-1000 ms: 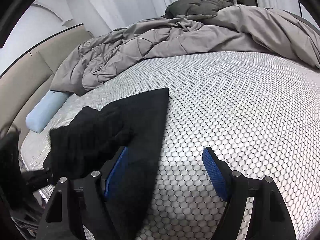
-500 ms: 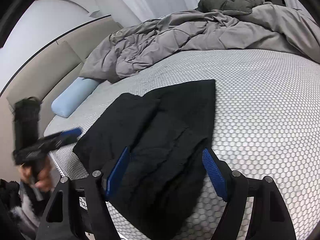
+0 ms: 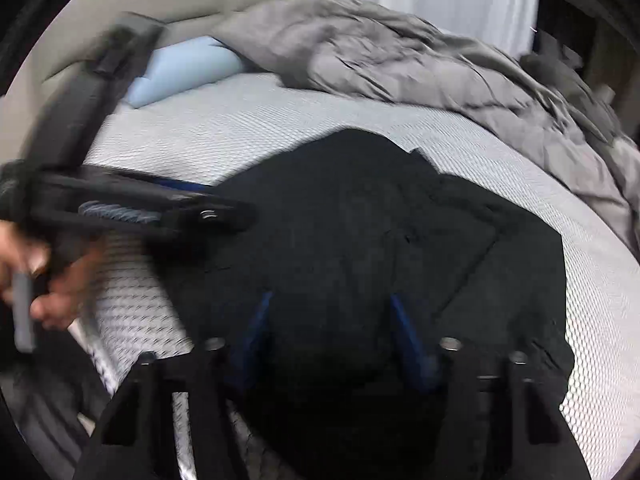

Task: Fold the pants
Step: 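Release the folded pants and press them flat with both grippers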

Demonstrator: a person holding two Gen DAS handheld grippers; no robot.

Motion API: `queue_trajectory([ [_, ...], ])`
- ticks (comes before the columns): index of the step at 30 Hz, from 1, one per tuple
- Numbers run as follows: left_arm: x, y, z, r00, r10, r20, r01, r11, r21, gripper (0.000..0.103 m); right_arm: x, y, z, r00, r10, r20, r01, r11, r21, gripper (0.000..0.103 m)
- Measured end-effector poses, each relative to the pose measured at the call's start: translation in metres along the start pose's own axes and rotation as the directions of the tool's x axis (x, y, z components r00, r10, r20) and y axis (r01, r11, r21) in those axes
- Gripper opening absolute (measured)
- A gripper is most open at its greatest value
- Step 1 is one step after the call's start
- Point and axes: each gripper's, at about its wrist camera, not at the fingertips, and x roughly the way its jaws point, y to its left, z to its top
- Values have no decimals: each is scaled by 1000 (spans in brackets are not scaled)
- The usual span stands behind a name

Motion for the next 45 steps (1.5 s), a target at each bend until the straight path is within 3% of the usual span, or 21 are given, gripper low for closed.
queue_trajectory([
  [2, 2, 1, -1, 1000, -11, 1, 11, 1000, -5, 66, -13, -15, -3, 999, -38, 39, 34, 995, 90, 24],
  [4, -2, -5, -6, 1000, -7, 0, 7, 1000, 5, 67, -39, -37, -14, 992, -73, 103, 52, 981, 189, 24],
  [6, -5, -9, -6, 1000, -4, -2, 4, 1000, 19, 67, -64, -65, -35, 993, -30, 114, -3, 959, 282, 27],
  [8, -8, -11, -6, 1000, 13, -4, -13, 1000, 28, 67, -76, -83, -59, 993, 49, 106, -84, 932, 354, 38],
  [11, -12, -13, -5, 1000, 11, -6, -11, 999, 31, 67, -96, -98, -86, 991, 53, 125, -100, 905, 414, 44],
  [16, -9, -16, -2, 1000, 11, -10, -11, 999, 32, 67, -98, -118, -85, 980, 151, 129, -194, 865, 462, 45],
  [20, -9, -14, -2, 1000, 10, -12, -9, 1000, 25, 67, -94, -145, -84, 943, 278, 183, -333, 767, 548, 46],
  [21, -9, -14, -2, 1000, 9, -12, -9, 1000, 26, 67, -92, -149, -84, 933, 307, 188, -359, 741, 568, 51],
  [23, -9, -15, -2, 1000, 11, -12, -11, 999, 32, 67, -78, -154, -84, 908, 379, 180, -403, 667, 627, 51],
  [25, -9, -15, -2, 1000, 13, -13, -12, 999, 32, 67, -65, -156, -82, 883, 435, 176, -435, 621, 652, 50],
  [26, -9, -15, -1, 1000, 14, -13, -13, 999, 32, 67, -62, -158, -82, 879, 442, 178, -440, 608, 661, 47],
  [27, -9, -15, -1, 1000, 13, -14, -13, 999, 35, 67, -57, -161, -81, 878, 444, 177, -438, 597, 672, 26],
  [28, -10, -15, -1, 1000, 11, -15, -11, 999, 37, 67, -55, -164, -80, 891, 423, 166, -413, 598, 687, 18],
  [30, -12, -14, -1, 1000, 7, -15, -6, 999, 35, 67, -65, -163, -79, 903, 396, 165, -396, 624, 674, 16],
  [33, -14, -14, -1, 1000, 8, -19, -8, 999, 40, 67, -96, -150, -75, 931, 318, 178, -360, 722, 591, 16],
  [35, -13, -14, -2, 1000, 10, -27, -9, 999, 44, 67, -94, -144, -81, 981, 182, 63, -184, 792, 582, 16],
  [36, -14, -14, -2, 1000, 9, -29, -8, 999, 40, 67, -87, -145, -87, 986, 169, -9, -132, 803, 582, 16],
  [37, -14, -14, -2, 999, 10, -30, -8, 999, 39, 67, -85, -148, -93, 980, 197, -13, -149, 782, 605, 17],
  [39, -16, -14, -1, 1000, 8, -29, -7, 999, 37, 67, -95, -159, -104, 966, 251, 67, -232, 715, 659, 22],
  [42, -16, -15, -2, 999, 11, -30, -10, 999, 36, 67, -104, -170, -104, 958, 250, 142, -279, 694, 664, 43],
  [45, -16, -16, -2, 999, 12, -31, -11, 999, 34, 67, -92, -175, -95, 935, 315, 161, -339, 667, 664, 47],
])
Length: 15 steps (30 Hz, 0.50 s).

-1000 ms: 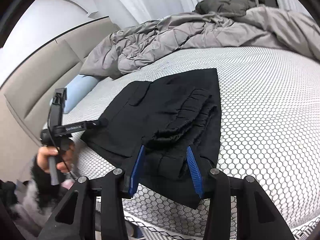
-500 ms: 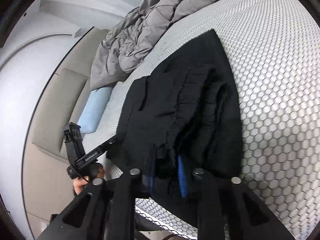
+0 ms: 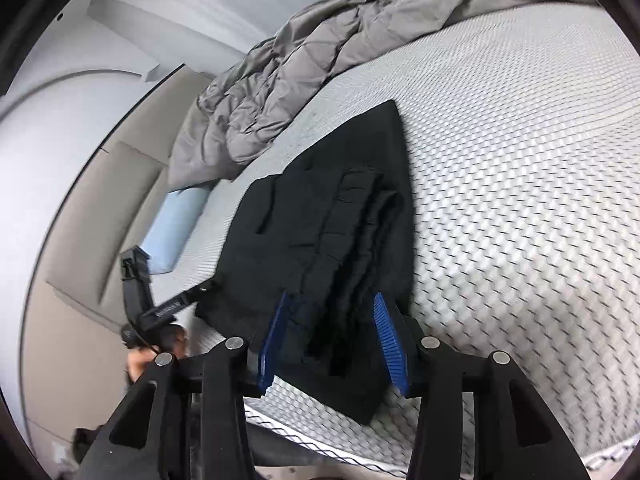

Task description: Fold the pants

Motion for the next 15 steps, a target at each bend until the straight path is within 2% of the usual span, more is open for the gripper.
queue_trajectory([
  [3, -1, 0, 0, 1000, 2, -1, -2, 1000, 5, 67, 24, 2, 10, 998, -30, -60, 27, 999, -44, 49],
  [5, 0, 1, 0, 1000, 6, -3, -6, 1000, 7, 67, 40, -7, 15, 995, 2, -99, -5, 999, -40, 52],
  [7, 1, 1, -1, 1000, 11, -2, -11, 1000, 8, 67, 52, -13, 21, 994, 50, -96, -53, 998, -32, 52],
  [8, 1, 0, 0, 1000, 14, -2, -14, 1000, 7, 67, 55, -14, 23, 994, 56, -92, -59, 998, -33, 49],
  [10, 0, 1, 1, 1000, 9, -1, -9, 1000, 4, 67, 61, -8, 27, 995, 49, -86, -54, 997, -59, 27],
  [12, -2, 2, 1, 1000, -1, 1, 1, 1000, 0, 67, 55, 9, 26, 999, 14, -51, -21, 991, -129, 18],
  [15, -7, 4, 1, 1000, -21, 14, 21, 1000, -7, 67, 26, 36, 19, 996, 76, 40, -68, 981, -183, 15],
])
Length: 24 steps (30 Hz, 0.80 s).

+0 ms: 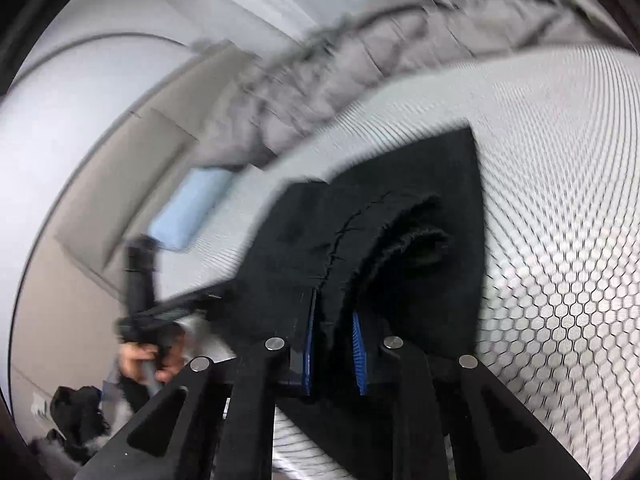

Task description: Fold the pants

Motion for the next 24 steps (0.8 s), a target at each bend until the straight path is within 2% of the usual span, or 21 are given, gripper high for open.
queue_trajectory([
  [1, -1, 0, 0, 1000, -3, 0, 3, 1000, 1, 67, -9, 6, -3, 1000, 2, 20, -2, 1000, -12, 15],
  [3, -1, 1, -1, 1000, 6, -8, -6, 1000, 5, 67, -11, 2, -14, 1000, -23, -11, 23, 1000, -1, 15],
  [4, 0, 1, -1, 1000, 5, -16, -5, 1000, 6, 67, -4, -6, -23, 996, -69, -56, 69, 998, 7, 21],
  [6, 1, 2, -1, 1000, 0, -26, 0, 1000, 0, 67, 14, -21, -35, 973, -172, -154, 172, 985, -10, 27],
  [8, -1, 3, 0, 1000, -2, -21, 2, 1000, -7, 67, 7, -26, -32, 983, -118, -138, 124, 992, 37, 35],
  [9, -2, 5, 1, 1000, -10, -18, 9, 1000, -14, 67, 0, -24, -29, 988, -110, -111, 115, 993, 38, 49],
  [10, -2, 8, 2, 1000, -23, -13, 22, 999, -31, 67, -12, -23, -25, 991, -120, -55, 122, 992, 30, 57],
  [11, 0, 11, 2, 999, -31, -17, 30, 998, -52, 67, -25, -23, -21, 991, -132, 19, 132, 991, 30, 75],
  [12, 3, 15, 2, 999, -40, -27, 38, 997, -70, 67, -30, -26, -19, 990, -133, 42, 132, 990, 40, 79],
  [15, 12, 20, 2, 995, -90, -38, 85, 990, -109, 66, -18, -45, -10, 997, -72, -4, 72, 990, 122, 79],
  [16, 14, 19, 3, 994, -107, -37, 103, 989, -106, 64, -9, -50, -9, 997, -67, -36, 71, 988, 139, 73],
  [17, 14, 15, 2, 992, -126, -30, 122, 987, -104, 51, 2, -56, -6, 994, -78, -78, 88, 985, 146, 66],
  [18, 12, 14, 2, 991, -131, -17, 128, 986, -111, 45, 15, -59, -3, 986, -117, -116, 132, 982, 132, 48],
  [20, 6, 7, 3, 992, -125, 28, 128, 987, -94, 43, 26, -53, 5, 980, -150, -128, 159, 985, 66, 33],
  [22, 4, -3, 8, 994, -102, 45, 104, 994, -35, 43, 29, -44, 21, 979, -180, -92, 182, 983, 13, 31],
  [24, 12, -7, 7, 997, -73, 23, 74, 997, -14, 44, 38, -45, 35, 972, -226, -59, 225, 974, -14, 33],
])
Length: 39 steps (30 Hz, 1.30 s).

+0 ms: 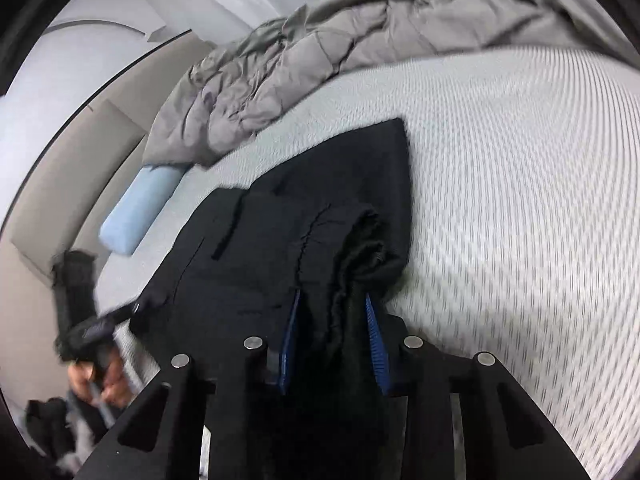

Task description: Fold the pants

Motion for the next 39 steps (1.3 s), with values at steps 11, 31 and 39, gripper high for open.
queue_trajectory([
  [11, -25, -21, -12, 994, 82, 74, -87, 994, 62, 48, -66, 9, -24, 996, 17, 84, -13, 999, -49, 48],
  [31, -39, -15, -10, 993, 83, 88, -89, 994, 65, 48, -47, 37, -31, 993, 116, 31, -113, 991, -77, 11],
  [39, -48, -16, -6, 993, 4, 118, -10, 999, 54, 48, -30, 18, -54, 991, -100, -87, 89, 989, -118, 17],
])
